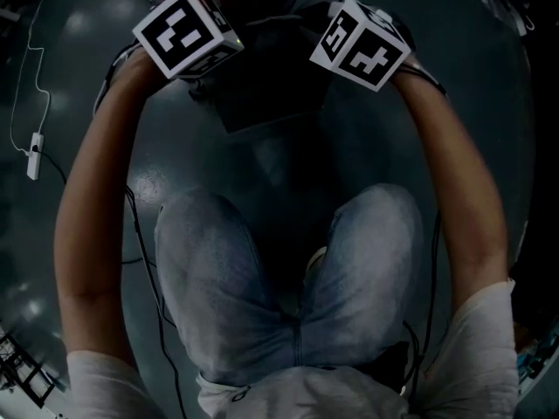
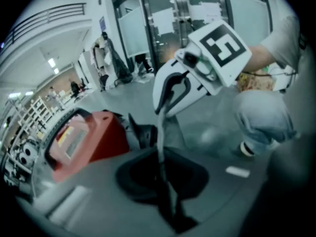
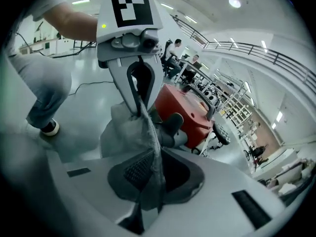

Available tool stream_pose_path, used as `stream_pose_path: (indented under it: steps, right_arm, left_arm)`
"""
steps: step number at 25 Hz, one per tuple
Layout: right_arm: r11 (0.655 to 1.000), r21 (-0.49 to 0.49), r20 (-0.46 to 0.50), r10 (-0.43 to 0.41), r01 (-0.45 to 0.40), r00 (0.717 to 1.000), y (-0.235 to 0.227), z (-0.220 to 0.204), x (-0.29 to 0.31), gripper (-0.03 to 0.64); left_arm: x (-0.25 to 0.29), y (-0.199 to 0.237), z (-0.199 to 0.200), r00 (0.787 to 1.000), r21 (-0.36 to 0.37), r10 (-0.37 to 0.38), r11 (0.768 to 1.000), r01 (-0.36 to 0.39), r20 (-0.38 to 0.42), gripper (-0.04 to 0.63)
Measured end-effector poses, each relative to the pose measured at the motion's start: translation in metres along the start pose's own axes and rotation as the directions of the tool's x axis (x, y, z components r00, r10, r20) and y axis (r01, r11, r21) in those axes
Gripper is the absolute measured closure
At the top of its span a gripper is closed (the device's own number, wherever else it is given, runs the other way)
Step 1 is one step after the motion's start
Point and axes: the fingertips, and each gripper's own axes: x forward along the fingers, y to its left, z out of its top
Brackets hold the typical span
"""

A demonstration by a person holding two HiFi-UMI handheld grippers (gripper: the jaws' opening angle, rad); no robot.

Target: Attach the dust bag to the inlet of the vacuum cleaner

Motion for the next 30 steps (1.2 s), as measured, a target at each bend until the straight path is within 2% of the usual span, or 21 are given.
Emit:
stream_pose_path:
  steps: [2,4,8,10,12,17,20,24,25,27,30]
  right_arm:
    - [0.999,-0.049,-0.012,-0.008,0.008,1.0,-0.002,0.006,0.002,0.577]
    - [0.999,-0.036,-0.005,-0.009,0.009,1.0,-0.002,0.004,0.001,0.577]
    - [0.993,0.115,0.039,0.0,-0.004,0.999,-0.002,-0.017,-0.001,0.577]
    - [0.988,0.151,0.046,0.005,-0.012,0.999,-0.001,-0.021,0.0,0.577]
    - [0.992,0.123,0.031,0.0,-0.004,1.0,-0.001,-0.018,0.002,0.577]
    - [0.999,-0.036,0.0,-0.029,0.029,1.0,-0.005,0.001,0.003,0.575]
    - [0.999,-0.033,0.01,-0.031,0.032,0.999,-0.004,0.0,0.002,0.575]
    - [0.994,0.102,0.047,-0.03,0.025,0.998,-0.003,-0.014,0.002,0.575]
    - [0.992,0.123,0.051,-0.03,0.023,0.998,-0.003,-0.016,0.003,0.575]
    - [0.992,0.121,0.043,-0.034,0.028,0.998,-0.003,-0.015,0.004,0.575]
    - [0.998,0.046,0.018,-0.042,0.042,0.999,-0.008,-0.005,0.005,0.575]
  left_arm:
    - [0.002,-0.003,-0.006,0.999,-0.041,-0.016,0.999,0.018,0.034,0.568]
    - [0.002,-0.002,-0.005,0.999,-0.026,-0.015,1.0,0.015,0.03,0.568]
    - [0.002,0.018,0.016,0.995,0.14,0.064,0.989,-0.053,-0.076,0.564]
    - [0.002,0.021,0.02,0.992,0.165,0.071,0.985,-0.054,-0.102,0.561]
    - [0.003,0.014,0.017,0.996,0.132,0.051,0.99,-0.041,-0.071,0.561]
    - [0.004,0.003,-0.002,0.999,-0.031,0.014,0.999,-0.013,0.049,0.566]
    - [0.004,0.004,-0.002,0.999,-0.011,0.019,1.0,-0.018,0.043,0.566]
    - [0.003,0.02,0.012,0.996,0.132,0.077,0.989,-0.07,-0.048,0.565]
    - [0.003,0.023,0.012,0.994,0.149,0.087,0.986,-0.077,-0.063,0.565]
    - [0.003,0.02,0.011,0.996,0.123,0.075,0.99,-0.068,-0.054,0.565]
    - [0.001,0.012,0.005,0.999,0.018,0.045,0.999,-0.045,0.025,0.566]
